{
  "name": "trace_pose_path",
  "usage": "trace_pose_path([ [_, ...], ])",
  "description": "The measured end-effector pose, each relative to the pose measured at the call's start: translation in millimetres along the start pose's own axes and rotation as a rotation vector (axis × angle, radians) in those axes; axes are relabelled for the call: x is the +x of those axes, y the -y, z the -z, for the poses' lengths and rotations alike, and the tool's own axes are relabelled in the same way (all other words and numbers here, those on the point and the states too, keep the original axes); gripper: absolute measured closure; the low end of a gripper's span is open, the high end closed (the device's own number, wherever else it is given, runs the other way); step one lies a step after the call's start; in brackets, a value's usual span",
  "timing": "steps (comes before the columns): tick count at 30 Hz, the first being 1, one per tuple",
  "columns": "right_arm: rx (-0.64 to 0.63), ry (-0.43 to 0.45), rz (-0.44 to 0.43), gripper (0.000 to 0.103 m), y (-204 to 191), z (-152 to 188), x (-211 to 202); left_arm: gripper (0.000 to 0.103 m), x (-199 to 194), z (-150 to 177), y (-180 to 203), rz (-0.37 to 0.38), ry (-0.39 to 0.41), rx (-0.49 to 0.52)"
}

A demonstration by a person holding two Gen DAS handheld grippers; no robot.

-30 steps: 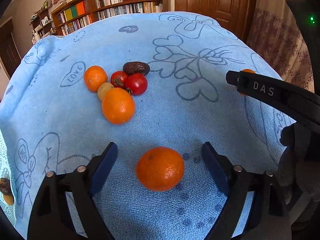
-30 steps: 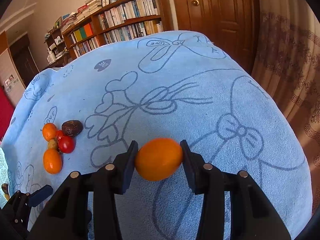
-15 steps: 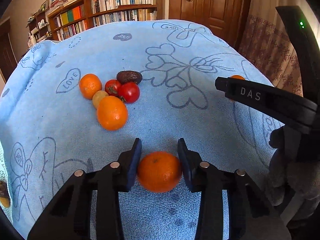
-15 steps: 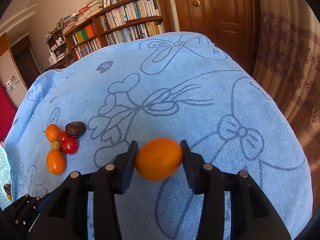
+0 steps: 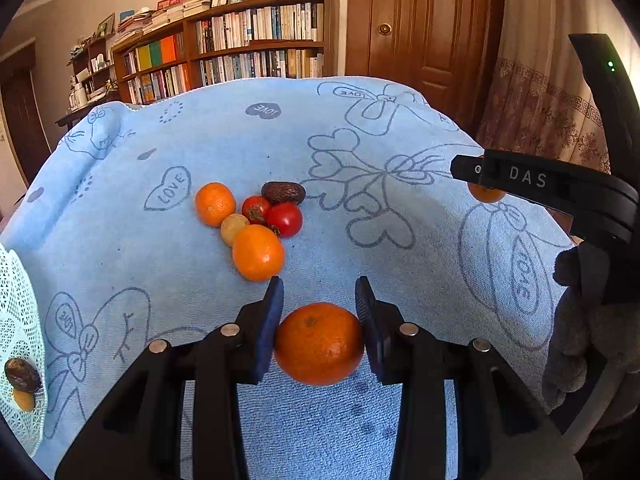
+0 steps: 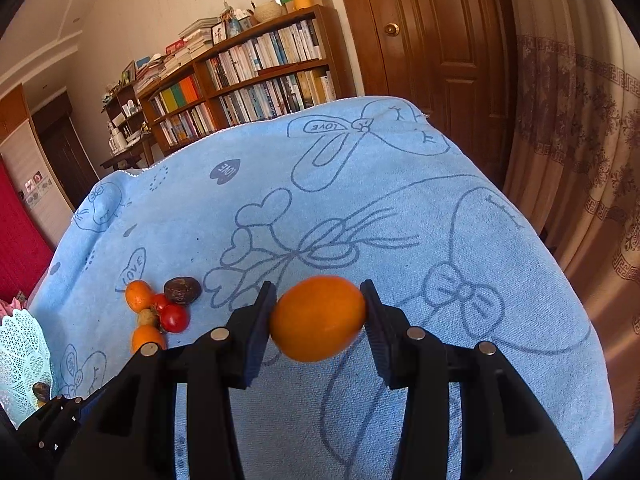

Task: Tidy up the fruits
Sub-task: 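Carry the orange into the blue basket and open the left gripper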

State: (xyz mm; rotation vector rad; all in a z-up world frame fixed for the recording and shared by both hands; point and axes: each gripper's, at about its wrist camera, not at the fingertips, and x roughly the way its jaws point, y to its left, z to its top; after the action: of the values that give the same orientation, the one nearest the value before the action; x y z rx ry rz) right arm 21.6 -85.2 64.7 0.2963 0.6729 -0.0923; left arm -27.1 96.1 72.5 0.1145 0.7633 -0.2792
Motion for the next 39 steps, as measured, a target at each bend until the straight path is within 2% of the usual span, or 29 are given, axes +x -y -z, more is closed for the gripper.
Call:
trace_pose_path([
  [10,-0.005,0.035,-0.067,0.059,-9,-6,-23,0.065,-24,-6,-30,-0.054,0.034,-0.046],
  [21,-0.041,0.053,-0.111,0.059,-23,-2,-41,0.065,-70,-11,-75,-0.164,0.108,-0.096],
  [29,-0.077,0.046,-0.132,0.059,-38,6,-46,0.065,-88,1,-147,-0.298,0.116,-0.214],
  [37,-0.121,-0.007,-0.179,0.059,-62,23,-42,0.064,-99,23,-222,-0.438,0.087,-0.342],
  [38,-0.123,-0.017,-0.191,0.059,-66,25,-42,0.061,-102,26,-229,-0.455,0.088,-0.36],
  [39,-0.124,-0.028,-0.203,0.059,-69,27,-41,0.051,-103,29,-236,-0.469,0.088,-0.375],
])
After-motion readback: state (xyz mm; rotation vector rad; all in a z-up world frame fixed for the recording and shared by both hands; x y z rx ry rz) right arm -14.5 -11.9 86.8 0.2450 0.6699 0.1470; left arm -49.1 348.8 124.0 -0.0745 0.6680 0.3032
